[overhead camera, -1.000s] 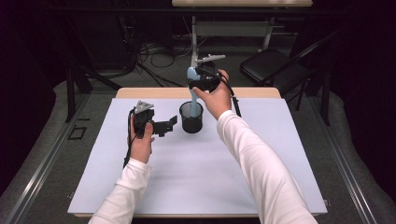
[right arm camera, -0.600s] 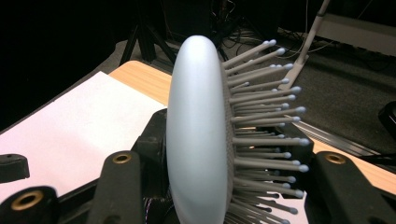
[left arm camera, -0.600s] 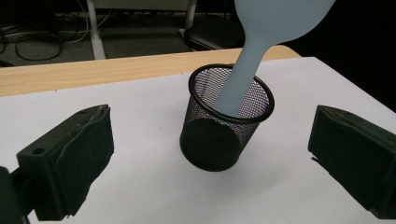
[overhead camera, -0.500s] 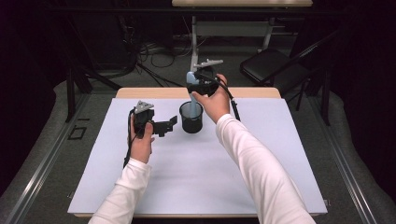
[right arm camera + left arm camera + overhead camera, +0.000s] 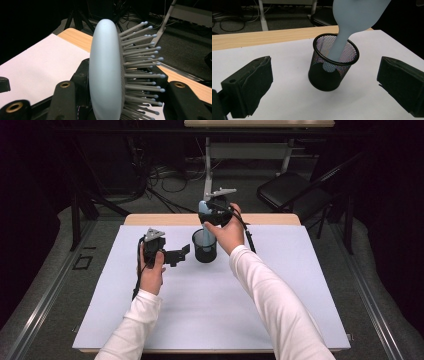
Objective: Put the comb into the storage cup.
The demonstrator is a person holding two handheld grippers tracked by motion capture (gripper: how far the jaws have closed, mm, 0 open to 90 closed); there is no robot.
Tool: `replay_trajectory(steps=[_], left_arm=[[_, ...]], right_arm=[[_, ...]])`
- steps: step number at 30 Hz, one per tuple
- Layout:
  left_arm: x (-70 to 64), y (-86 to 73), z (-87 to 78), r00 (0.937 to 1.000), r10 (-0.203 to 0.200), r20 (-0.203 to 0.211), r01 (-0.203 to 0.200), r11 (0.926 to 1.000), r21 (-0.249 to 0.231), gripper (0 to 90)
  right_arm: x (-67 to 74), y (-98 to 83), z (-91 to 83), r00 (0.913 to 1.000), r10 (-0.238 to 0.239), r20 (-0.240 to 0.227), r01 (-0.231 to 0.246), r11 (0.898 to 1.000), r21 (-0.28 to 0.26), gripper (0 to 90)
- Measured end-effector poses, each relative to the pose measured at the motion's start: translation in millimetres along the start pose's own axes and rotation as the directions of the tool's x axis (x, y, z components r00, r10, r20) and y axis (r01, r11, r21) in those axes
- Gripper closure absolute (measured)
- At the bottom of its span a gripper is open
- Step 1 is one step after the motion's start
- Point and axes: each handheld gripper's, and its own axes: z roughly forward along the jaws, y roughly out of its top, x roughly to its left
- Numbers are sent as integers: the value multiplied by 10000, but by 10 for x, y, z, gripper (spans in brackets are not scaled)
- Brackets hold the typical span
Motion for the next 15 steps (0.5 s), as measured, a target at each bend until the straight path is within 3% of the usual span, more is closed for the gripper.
replay_trajectory(steps=[15], left_arm=[[0,-6,5,10000,-6,-7,6,10000,44,5]], right_arm=[[74,-86,115,9999,-130,-47,130,9999,85,479]])
